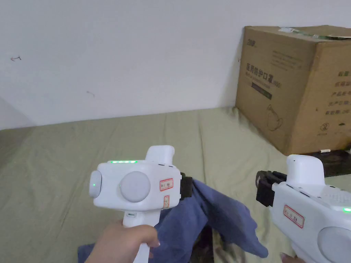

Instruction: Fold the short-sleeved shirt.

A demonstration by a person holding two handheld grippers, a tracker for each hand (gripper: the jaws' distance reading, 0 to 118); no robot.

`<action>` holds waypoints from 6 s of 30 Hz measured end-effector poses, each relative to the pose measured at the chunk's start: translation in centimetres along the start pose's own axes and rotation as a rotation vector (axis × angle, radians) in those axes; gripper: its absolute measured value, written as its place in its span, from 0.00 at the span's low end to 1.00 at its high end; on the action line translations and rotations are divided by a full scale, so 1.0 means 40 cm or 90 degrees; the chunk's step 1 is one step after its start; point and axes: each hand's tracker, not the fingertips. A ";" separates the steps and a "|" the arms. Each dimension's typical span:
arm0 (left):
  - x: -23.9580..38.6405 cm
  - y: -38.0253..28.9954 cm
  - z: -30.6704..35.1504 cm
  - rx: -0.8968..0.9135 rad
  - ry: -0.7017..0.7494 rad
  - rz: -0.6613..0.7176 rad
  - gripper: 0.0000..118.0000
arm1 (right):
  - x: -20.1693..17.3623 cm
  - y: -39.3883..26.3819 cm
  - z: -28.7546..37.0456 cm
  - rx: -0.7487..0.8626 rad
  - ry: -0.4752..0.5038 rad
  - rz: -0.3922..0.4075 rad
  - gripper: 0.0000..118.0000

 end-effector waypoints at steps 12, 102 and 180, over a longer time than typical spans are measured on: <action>-0.189 -0.180 -0.150 -0.189 0.029 0.205 0.82 | -0.013 -0.058 -0.078 -0.072 0.002 -0.023 0.00; -0.428 -0.343 0.425 0.069 0.221 0.182 0.02 | 0.171 -0.037 -0.100 -0.275 0.127 0.035 0.03; -0.665 -0.598 0.384 -0.179 0.171 0.348 0.10 | 0.331 -0.312 -0.113 -0.485 -0.056 0.044 0.28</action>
